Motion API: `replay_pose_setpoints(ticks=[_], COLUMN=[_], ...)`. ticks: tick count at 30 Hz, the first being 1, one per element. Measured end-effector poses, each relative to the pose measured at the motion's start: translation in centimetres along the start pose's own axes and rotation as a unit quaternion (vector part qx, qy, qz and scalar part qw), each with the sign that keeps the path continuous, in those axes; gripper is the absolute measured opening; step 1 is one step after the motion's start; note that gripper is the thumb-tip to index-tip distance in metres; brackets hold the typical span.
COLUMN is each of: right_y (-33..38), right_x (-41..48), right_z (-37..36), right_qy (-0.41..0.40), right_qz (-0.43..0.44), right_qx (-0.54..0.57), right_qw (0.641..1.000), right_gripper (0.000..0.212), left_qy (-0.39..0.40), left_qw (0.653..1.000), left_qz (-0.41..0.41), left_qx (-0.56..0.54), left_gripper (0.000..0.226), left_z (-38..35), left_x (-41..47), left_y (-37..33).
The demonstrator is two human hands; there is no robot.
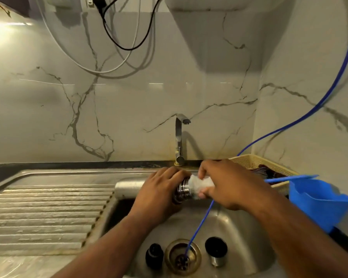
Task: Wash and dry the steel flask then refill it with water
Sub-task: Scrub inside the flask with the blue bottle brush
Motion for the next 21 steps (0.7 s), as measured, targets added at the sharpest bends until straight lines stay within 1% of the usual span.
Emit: replay_pose_setpoints(ticks=[2, 4, 5, 7, 8, 9, 10, 12, 14, 16, 18, 20, 21], right_y=[0.3, -0.2, -0.7, -2.3, -3.3, -4.0, -4.5, -4.9, -4.0, -2.5, -1.1, -0.3, -0.1], right_x=[0.0, -0.4, -0.7, -1.3, -1.5, -1.5, -1.4, -1.0, -0.8, -0.9, -0.8, -0.4, -0.2], right_z=[-0.4, 0.1, 0.6, 1.8, 2.3, 2.6, 2.7, 2.3, 1.9, 1.3, -0.4, -1.5, -1.9], right_qy=[-0.024, -0.060, -0.083, -0.158, -0.202, -0.241, -0.276, -0.320, -0.330, -0.318, -0.265, -0.232, -0.236], right_qz=[-0.004, 0.002, -0.002, -0.018, -0.025, -0.021, -0.001, 0.047, 0.088, 0.107, 0.115, 0.099, 0.093], right_qx=[0.040, 0.045, 0.026, -0.035, -0.049, -0.050, -0.049, -0.049, -0.045, -0.060, -0.069, -0.055, -0.051], right_qw=[0.999, 0.997, 0.996, 0.987, 0.978, 0.969, 0.960, 0.945, 0.939, 0.940, 0.955, 0.966, 0.966], right_gripper=[0.051, 0.058, 0.055, 0.033, 0.022, 0.016, 0.014, 0.017, 0.014, 0.011, 0.018, 0.025, 0.026], left_qy=[-0.003, -0.022, -0.032, -0.058, -0.069, -0.076, -0.078, -0.076, -0.074, -0.054, -0.024, -0.021, -0.024], left_qw=[1.000, 0.999, 0.998, 0.995, 0.993, 0.991, 0.991, 0.991, 0.992, 0.996, 0.999, 0.999, 0.999], left_qz=[0.014, 0.035, 0.044, 0.069, 0.085, 0.100, 0.108, 0.108, 0.101, 0.068, 0.026, 0.026, 0.034], left_qx=[-0.003, 0.020, 0.036, 0.050, 0.045, 0.037, 0.029, 0.006, -0.019, -0.015, 0.000, -0.001, -0.004], left_gripper=[0.080, 0.079, 0.079, 0.076, 0.074, 0.073, 0.071, 0.068, 0.067, 0.068, 0.069, 0.067, 0.068], left_z=[0.3, 1.1, 1.7, 3.0, 3.4, 3.8, 4.0, 4.2, 4.3, 4.0, 3.1, 3.0, 3.0], left_x=[0.2, 0.2, 0.2, 0.0, -0.2, -0.3, -0.5, -0.7, -0.6, -0.3, -0.2, 0.0, 0.0], left_y=[0.1, 1.0, 1.5, 2.8, 3.3, 3.8, 4.2, 4.5, 4.0, 2.5, 1.1, 0.8, 0.9])
Point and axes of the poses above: each hand's wrist, its own x-axis towards the middle knuckle, its own z-axis out of the back of the hand, y = z × x, the point moved 2 cm from there along x, towards the middle knuckle, and after that the axes turned 6 degrees about -x, right-handed, at the moved point
